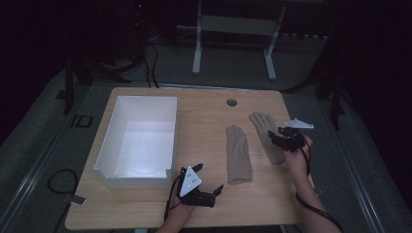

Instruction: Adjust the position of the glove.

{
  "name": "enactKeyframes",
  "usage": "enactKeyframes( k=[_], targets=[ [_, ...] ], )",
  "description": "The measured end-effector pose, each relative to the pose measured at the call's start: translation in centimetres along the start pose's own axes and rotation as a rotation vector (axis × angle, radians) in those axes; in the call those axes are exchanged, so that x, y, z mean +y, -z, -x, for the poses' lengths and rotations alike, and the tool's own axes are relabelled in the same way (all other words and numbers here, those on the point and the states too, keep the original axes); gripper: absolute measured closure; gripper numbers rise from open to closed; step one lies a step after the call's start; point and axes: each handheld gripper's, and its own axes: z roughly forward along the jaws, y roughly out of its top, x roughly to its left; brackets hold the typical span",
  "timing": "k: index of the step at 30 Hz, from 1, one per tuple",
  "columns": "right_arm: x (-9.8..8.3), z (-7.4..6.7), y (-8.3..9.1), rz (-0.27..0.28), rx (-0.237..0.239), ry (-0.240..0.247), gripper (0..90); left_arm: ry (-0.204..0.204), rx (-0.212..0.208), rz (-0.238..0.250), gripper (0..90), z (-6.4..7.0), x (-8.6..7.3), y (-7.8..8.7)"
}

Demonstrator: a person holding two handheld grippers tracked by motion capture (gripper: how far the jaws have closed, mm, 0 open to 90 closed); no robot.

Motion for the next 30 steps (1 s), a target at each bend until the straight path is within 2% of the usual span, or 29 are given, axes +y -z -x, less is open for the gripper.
enactKeyframes(
  k=[3,8,15,22,27,30],
  targets=[
    [0.1,0.7,-0.5,-0.019,-0.002,0.024,49.3,0.003,0.000,0.000,0.4,-0.1,0.0,0.0],
    [0.1,1.7,-1.6,-0.066,-0.001,0.021,48.5,0.003,0.000,0.001,0.4,-0.1,0.0,0.0],
    [0.6,2.0,-3.1,-0.091,0.045,0.036,46.1,0.005,-0.004,0.002,0.4,-0.1,0.0,0.0],
    [0.5,2.0,-4.7,-0.105,0.050,0.068,47.4,0.013,-0.006,0.003,0.4,-0.1,0.0,0.0],
    [-0.8,2.1,-5.9,-0.150,0.045,0.060,47.9,0.019,-0.013,0.004,0.4,-0.2,0.0,0.0],
    [-1.5,2.6,-6.0,-0.123,0.081,-0.001,53.2,0.018,-0.011,0.003,0.4,-0.2,0.0,0.0]
  ],
)
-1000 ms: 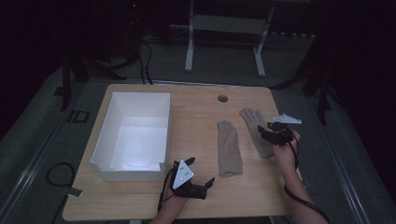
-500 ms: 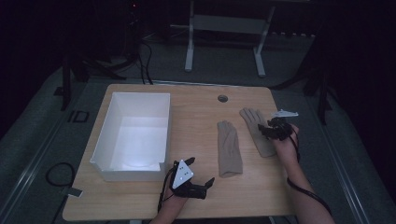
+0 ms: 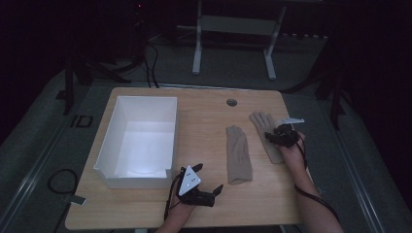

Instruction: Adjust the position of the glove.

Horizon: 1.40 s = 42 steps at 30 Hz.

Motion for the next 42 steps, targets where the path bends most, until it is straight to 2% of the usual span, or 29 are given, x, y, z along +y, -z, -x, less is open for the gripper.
enactKeyframes(
  k=[3,5,8,10,13,18,22,26,28,30,34,38,42],
  targets=[
    [-0.3,-0.1,0.0,0.020,0.015,0.001,63.9,-0.001,0.002,-0.001,0.4,0.0,0.0,0.0],
    [-0.2,-0.3,0.2,0.009,0.001,0.004,75.0,0.000,0.002,-0.001,0.4,0.0,0.0,0.0],
    [0.0,-0.7,0.4,-0.001,-0.016,-0.011,80.3,-0.002,0.003,-0.002,0.4,0.0,0.0,0.0],
    [0.2,-0.8,0.8,0.000,-0.014,-0.038,81.8,-0.002,0.004,-0.002,0.4,0.0,0.0,0.0],
    [0.7,-1.0,2.0,0.024,-0.022,-0.069,82.4,-0.003,0.004,-0.002,0.4,0.0,0.0,0.0],
    [1.8,-1.1,5.5,0.094,-0.037,-0.133,82.5,-0.006,0.005,-0.003,0.4,0.1,0.0,0.0],
    [2.1,-1.8,7.7,0.121,-0.088,-0.126,82.4,-0.010,0.005,-0.002,0.4,0.1,0.0,0.0],
    [1.6,-2.3,9.1,0.125,-0.125,-0.159,82.5,-0.009,0.006,-0.002,0.4,0.1,0.0,0.0],
    [1.2,-2.6,9.7,0.124,-0.147,-0.159,82.4,-0.007,0.006,-0.002,0.4,0.1,0.0,0.0],
    [0.7,-2.7,10.3,0.126,-0.158,-0.190,82.4,-0.008,0.006,-0.001,0.4,0.1,0.0,0.0],
    [-0.3,-3.1,10.9,0.122,-0.169,-0.213,82.4,-0.012,0.005,-0.003,0.4,0.1,0.0,0.0],
    [-1.7,-3.9,11.1,0.107,-0.191,-0.206,82.4,-0.012,0.006,-0.005,0.4,0.1,0.0,0.0],
    [-3.2,-4.6,10.8,0.121,-0.224,-0.209,82.1,-0.011,0.006,-0.005,0.4,0.1,0.0,0.0]
  ],
)
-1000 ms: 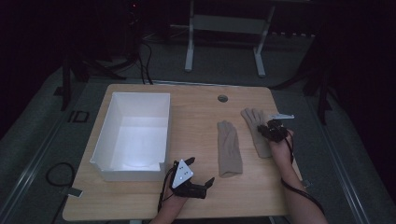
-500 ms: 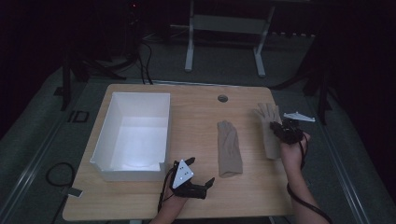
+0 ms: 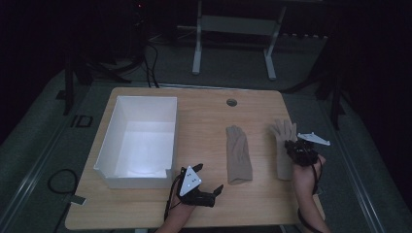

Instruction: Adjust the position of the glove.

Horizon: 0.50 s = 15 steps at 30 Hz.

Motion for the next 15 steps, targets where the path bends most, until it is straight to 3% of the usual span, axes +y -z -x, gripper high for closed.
enactKeyframes(
  k=[10,15],
  targets=[
    [-2.8,-0.4,-3.6,-0.128,0.010,0.033,79.6,-0.002,-0.003,0.000,0.4,0.0,0.0,0.0],
    [-3.0,0.1,-3.9,-0.125,0.033,0.036,75.0,-0.001,-0.006,0.002,0.5,0.0,0.0,0.0]
  ],
)
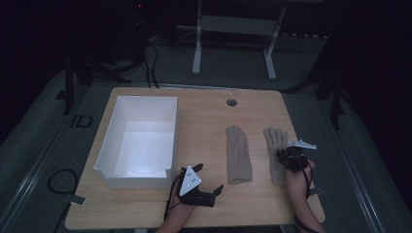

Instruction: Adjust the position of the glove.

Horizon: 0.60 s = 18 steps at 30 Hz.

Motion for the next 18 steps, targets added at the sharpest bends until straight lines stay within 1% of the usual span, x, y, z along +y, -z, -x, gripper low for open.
enactKeyframes(
  k=[5,8,9,12,13,14,15,16,18],
  targets=[
    [0.2,0.3,0.1,-0.010,0.017,0.025,70.3,-0.003,0.001,-0.001,0.4,0.0,0.0,0.0],
    [0.4,0.5,0.5,0.005,0.030,0.028,66.2,-0.001,0.002,-0.002,0.4,0.0,0.0,0.0],
    [0.5,0.6,0.6,0.010,0.039,0.038,63.5,-0.002,0.002,-0.001,0.4,0.0,0.0,0.0],
    [0.7,0.8,0.9,0.035,0.072,0.106,59.7,-0.003,0.003,-0.002,0.4,0.0,0.0,0.0],
    [0.8,1.0,1.1,0.044,0.106,0.120,58.1,-0.003,0.003,-0.002,0.4,0.0,0.0,0.0],
    [0.8,1.0,1.1,0.044,0.106,0.120,58.1,-0.003,0.003,-0.002,0.4,0.0,0.0,0.0],
    [1.0,1.3,1.3,0.056,0.130,0.131,58.1,-0.001,0.003,-0.001,0.4,0.0,0.0,0.0],
    [1.2,1.9,1.7,0.066,0.145,0.164,54.6,0.000,0.003,-0.001,0.4,0.0,0.0,0.0],
    [1.5,2.4,2.0,0.065,0.171,0.187,54.3,0.003,0.003,0.000,0.4,0.0,0.0,0.0]
  ],
)
